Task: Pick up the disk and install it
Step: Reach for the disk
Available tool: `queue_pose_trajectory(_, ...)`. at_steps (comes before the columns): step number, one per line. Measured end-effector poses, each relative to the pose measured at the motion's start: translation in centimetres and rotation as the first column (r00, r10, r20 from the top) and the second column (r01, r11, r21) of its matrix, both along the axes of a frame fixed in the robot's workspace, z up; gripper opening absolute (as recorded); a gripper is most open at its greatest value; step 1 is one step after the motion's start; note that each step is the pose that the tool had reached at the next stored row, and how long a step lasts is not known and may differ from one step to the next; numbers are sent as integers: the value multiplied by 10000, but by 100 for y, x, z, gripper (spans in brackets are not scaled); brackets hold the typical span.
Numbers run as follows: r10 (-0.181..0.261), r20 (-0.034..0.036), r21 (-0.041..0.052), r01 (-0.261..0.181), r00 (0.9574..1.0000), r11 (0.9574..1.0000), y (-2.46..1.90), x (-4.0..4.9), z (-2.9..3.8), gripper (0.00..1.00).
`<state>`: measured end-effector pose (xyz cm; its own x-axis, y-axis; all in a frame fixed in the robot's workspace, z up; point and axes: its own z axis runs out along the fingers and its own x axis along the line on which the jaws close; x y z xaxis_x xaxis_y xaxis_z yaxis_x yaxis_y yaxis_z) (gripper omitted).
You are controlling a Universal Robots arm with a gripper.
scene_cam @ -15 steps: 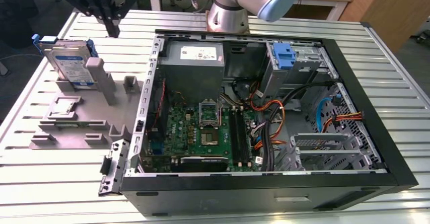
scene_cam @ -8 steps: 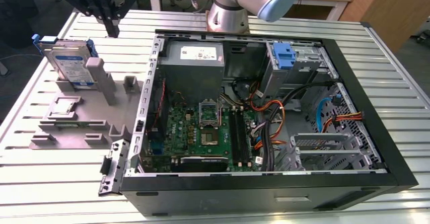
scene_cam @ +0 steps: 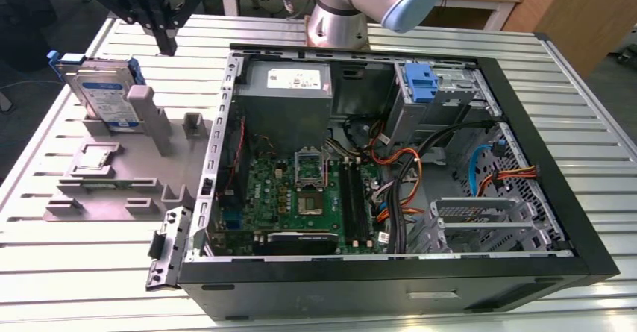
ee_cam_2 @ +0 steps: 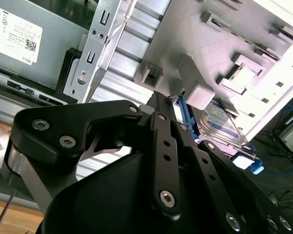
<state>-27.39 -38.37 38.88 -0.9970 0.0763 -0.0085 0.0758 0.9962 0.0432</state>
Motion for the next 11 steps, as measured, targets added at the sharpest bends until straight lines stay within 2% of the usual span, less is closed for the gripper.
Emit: queue_pose_trajectory(11, 1, -1, -1, -1, 10000, 10000, 0, -132, 0, 11)
